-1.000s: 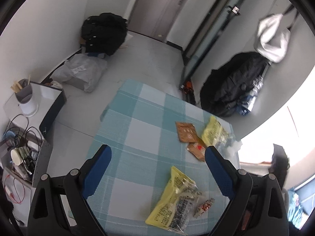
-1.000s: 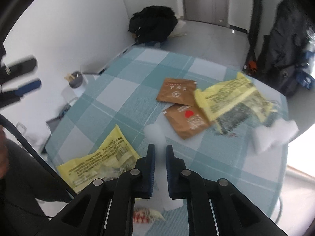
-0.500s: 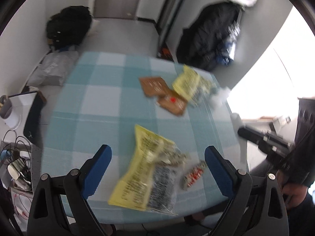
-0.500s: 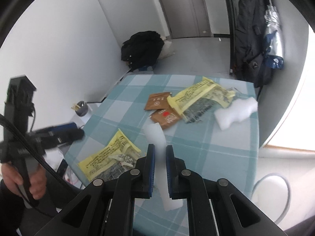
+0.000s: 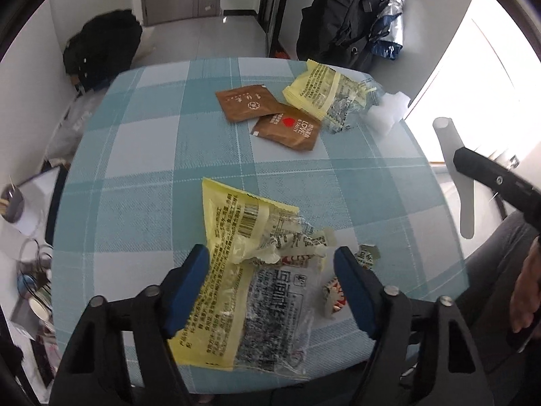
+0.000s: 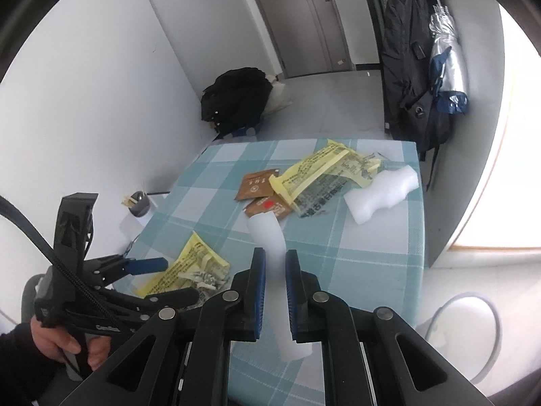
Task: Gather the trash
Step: 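Grasp the torn wrapper scrap with the left tool and lift it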
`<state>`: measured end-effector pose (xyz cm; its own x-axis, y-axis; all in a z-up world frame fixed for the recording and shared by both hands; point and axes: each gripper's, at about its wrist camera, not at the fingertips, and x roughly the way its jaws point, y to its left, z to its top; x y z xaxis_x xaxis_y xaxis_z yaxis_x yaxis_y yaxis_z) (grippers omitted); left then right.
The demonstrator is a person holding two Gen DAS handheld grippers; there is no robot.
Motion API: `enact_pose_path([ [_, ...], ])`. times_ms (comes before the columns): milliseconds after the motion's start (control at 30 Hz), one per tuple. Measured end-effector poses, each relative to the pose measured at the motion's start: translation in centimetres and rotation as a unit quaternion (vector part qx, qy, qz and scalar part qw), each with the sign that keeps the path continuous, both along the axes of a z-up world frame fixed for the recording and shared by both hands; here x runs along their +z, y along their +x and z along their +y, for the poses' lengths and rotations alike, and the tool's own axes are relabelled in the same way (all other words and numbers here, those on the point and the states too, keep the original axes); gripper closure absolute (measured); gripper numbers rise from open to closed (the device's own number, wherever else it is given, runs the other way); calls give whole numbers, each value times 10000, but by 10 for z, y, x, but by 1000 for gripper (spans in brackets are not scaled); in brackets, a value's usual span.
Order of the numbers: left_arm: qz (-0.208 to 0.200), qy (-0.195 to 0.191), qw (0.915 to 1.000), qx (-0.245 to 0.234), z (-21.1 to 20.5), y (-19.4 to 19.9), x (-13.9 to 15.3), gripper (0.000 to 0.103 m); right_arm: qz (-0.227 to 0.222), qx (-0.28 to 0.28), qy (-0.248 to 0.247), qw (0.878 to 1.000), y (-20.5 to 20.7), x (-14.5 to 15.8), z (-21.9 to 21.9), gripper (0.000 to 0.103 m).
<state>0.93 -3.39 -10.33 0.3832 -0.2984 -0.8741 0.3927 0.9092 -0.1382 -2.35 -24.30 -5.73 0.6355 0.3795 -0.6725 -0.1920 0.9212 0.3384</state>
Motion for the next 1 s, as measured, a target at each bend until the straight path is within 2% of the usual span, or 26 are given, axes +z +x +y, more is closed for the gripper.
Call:
enact_pose_path([
  [267, -246, 392, 9987, -216, -16, 2, -7, 34, 4, -41, 79, 10000, 0, 0, -3, 92],
  [300, -251, 470, 9982, -258, -18, 3, -9, 37, 5, -46, 85, 10000, 0, 0, -3, 91],
  [367, -48, 574, 9979, -300, -22, 5, -17, 60, 8, -43, 80, 10000, -1, 0, -3, 91],
  [400, 81, 607, 9977, -282, -22, 7, -23, 62, 12, -38, 79, 10000, -1, 0, -2, 91],
  [467, -4, 595, 9979, -268, -22, 7, -21, 64, 14, -37, 66, 10000, -1, 0, -2, 91],
  [600, 60, 456, 9987, -219, -18, 8, -19, 70, 35, -68, 89, 9999, -1, -1, -4, 90],
  [667, 107, 383, 9991, -172, -16, 11, -20, 83, 51, -79, 113, 9999, -1, -1, -5, 90],
  [833, 188, 165, 9996, -136, -12, 14, -19, 87, 55, -75, 117, 9999, -1, -1, -4, 90],
  [900, 308, -98, 9994, -115, -8, 16, -18, 88, 54, -74, 119, 9999, -1, -1, -4, 90],
  [1000, 248, -209, 9995, -36, -4, 18, -15, 88, 61, -82, 128, 9999, -1, -1, -4, 89],
])
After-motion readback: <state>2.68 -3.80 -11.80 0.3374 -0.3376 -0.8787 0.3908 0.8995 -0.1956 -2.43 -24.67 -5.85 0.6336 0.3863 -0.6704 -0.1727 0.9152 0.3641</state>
